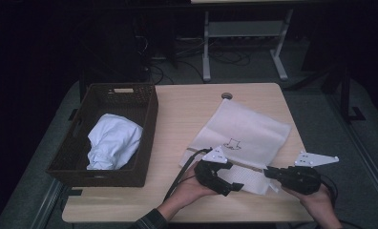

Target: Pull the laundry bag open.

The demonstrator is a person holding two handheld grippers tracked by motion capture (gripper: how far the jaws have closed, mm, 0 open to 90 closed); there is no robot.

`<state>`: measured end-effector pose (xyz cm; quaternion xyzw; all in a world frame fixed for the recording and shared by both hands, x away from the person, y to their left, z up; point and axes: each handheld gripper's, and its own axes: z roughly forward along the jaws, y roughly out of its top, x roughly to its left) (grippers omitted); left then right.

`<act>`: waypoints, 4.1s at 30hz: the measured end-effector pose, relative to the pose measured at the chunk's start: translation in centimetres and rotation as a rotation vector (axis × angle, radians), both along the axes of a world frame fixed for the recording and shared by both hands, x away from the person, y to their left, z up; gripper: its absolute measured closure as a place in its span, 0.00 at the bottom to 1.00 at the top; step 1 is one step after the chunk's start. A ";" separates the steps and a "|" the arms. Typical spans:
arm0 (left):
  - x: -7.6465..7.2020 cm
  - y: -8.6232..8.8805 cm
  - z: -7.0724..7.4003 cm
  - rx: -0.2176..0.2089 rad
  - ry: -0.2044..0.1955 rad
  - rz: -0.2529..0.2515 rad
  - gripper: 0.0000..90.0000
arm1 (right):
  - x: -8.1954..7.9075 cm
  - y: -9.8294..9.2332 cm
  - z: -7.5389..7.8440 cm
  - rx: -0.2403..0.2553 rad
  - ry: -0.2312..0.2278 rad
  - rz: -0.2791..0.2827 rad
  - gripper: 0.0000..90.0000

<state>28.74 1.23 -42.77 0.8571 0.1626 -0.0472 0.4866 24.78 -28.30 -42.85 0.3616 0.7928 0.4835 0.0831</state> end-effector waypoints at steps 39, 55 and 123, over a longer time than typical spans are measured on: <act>0.4 -4.2 -0.3 0.003 -0.026 -0.064 0.42 | -0.5 0.1 0.4 0.024 -0.029 0.037 0.92; 0.7 -4.8 -0.6 0.006 -0.013 -0.068 0.58 | -0.5 0.1 0.3 0.018 -0.028 0.029 0.92; 1.4 -3.7 -0.3 0.063 0.015 0.028 0.97 | -1.0 0.0 0.4 -0.037 -0.045 0.012 0.93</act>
